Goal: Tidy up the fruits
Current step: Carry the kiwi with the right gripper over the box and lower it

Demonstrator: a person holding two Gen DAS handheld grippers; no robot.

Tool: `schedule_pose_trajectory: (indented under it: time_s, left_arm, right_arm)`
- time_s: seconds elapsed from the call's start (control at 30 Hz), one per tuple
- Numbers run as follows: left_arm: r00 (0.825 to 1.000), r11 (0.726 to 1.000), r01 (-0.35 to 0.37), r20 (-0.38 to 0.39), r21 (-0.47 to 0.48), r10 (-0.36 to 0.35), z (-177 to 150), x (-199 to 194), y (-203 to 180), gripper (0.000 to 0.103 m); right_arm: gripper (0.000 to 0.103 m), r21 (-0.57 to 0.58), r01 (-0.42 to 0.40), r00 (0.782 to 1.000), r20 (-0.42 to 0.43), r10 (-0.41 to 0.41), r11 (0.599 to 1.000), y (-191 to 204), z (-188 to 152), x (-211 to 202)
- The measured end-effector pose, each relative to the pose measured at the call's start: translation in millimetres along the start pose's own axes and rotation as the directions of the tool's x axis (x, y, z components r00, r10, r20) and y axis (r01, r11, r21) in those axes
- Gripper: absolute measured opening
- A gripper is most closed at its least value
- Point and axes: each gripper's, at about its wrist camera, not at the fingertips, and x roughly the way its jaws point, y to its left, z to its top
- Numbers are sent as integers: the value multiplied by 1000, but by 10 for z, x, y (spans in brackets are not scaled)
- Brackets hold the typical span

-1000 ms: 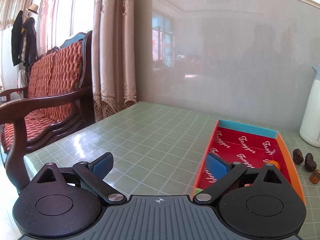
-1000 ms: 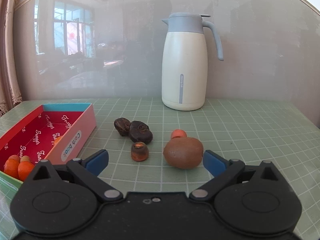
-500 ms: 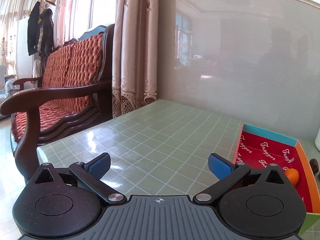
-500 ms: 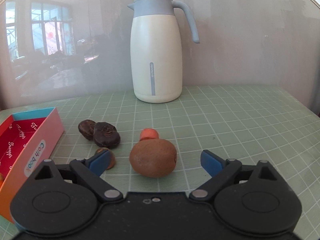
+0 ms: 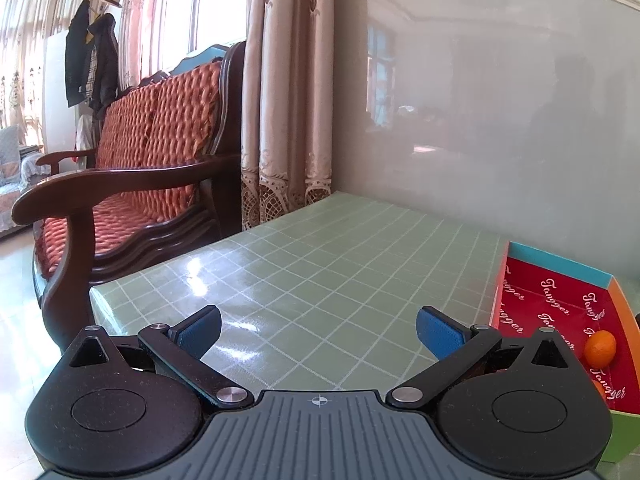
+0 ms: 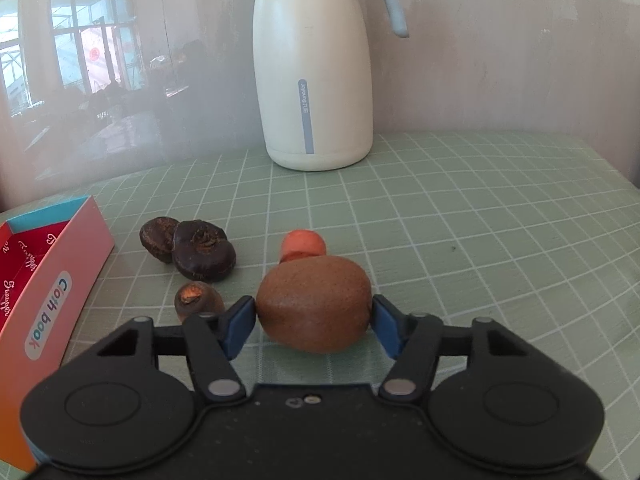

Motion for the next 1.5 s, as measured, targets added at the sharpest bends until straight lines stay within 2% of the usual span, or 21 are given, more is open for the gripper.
schedule_pose_trajectory:
  time_s: [0.4, 0.63, 0.83, 1.07, 1.5]
  left_arm:
    - [1000, 1000, -8, -20, -7, 8, -20, 37, 21, 103]
    - [1000, 1000, -19, -25, -4, 18, -22, 41, 23, 103]
    - [999, 999, -29, -36, -13, 29, -59, 7, 58, 103]
    - [999, 999, -37, -35, -10, 36, -102, -37, 78, 103]
    - [997, 998, -65, -54, -22, 63, -142, -21, 204, 103]
  right_arm:
    - [60, -23, -47, 999, 6, 47, 999, 91, -27, -57]
    - [60, -73, -70, 995, 63, 75, 995, 250, 17, -263]
    - [60, -150, -121, 984, 114, 139, 981, 468, 43, -487]
    - [60, -213, -230, 956, 133, 261, 950, 723, 32, -666]
    - [60, -259, -306, 932, 117, 344, 916, 1013, -28, -748]
